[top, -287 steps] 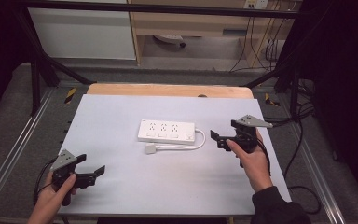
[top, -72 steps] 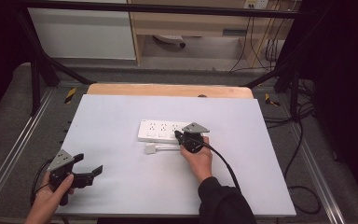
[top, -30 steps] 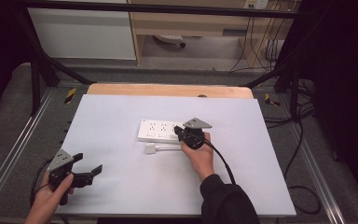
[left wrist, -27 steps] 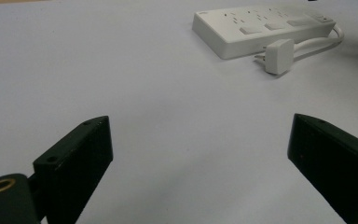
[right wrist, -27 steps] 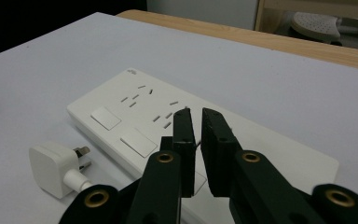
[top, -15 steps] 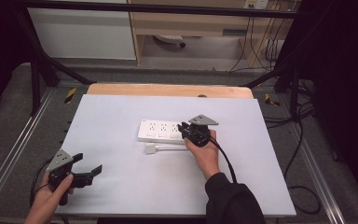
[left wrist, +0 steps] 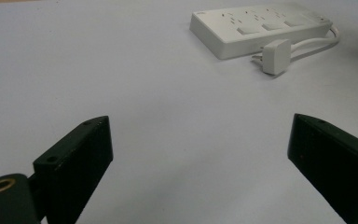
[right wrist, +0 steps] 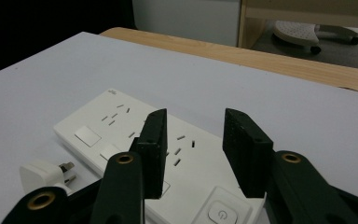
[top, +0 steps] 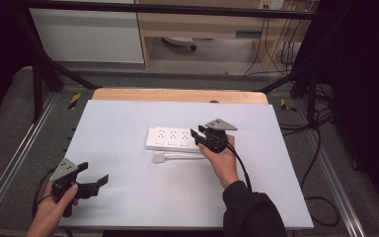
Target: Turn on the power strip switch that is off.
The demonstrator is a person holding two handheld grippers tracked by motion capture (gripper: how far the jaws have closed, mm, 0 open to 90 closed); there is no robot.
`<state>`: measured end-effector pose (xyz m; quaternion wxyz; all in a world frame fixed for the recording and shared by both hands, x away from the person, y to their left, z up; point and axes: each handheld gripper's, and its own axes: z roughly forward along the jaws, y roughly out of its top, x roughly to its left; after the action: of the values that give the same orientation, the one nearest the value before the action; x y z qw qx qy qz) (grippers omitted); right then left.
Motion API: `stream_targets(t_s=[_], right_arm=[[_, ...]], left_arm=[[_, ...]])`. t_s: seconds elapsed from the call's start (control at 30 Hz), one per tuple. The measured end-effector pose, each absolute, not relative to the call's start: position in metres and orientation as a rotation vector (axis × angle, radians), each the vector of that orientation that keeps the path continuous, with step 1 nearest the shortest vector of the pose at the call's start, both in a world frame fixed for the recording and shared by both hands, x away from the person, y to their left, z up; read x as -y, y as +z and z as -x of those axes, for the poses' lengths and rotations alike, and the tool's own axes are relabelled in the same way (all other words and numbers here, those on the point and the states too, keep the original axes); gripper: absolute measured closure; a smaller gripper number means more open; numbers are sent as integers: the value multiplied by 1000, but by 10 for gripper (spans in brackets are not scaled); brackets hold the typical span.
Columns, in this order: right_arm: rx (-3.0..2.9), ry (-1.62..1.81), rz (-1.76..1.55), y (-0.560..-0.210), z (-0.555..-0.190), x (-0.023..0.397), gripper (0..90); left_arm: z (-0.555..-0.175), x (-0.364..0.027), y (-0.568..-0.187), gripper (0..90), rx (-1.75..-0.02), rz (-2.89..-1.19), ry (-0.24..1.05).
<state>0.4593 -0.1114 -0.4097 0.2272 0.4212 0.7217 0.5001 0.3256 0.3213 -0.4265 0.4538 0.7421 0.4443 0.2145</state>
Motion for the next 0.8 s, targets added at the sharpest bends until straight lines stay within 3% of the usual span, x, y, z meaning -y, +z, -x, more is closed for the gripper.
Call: stream_targets(t_s=[0.4, 0.8], right_arm=[[-1954, 1401, -1193, -397, -457, 130, 474], [-1920, 1412, -1252, -390, -457, 147, 269]], left_arm=[[-325, -322, -427, 67, -1098, -1831, 532], [-325, -321, -427, 67, -1096, -1839, 528]])
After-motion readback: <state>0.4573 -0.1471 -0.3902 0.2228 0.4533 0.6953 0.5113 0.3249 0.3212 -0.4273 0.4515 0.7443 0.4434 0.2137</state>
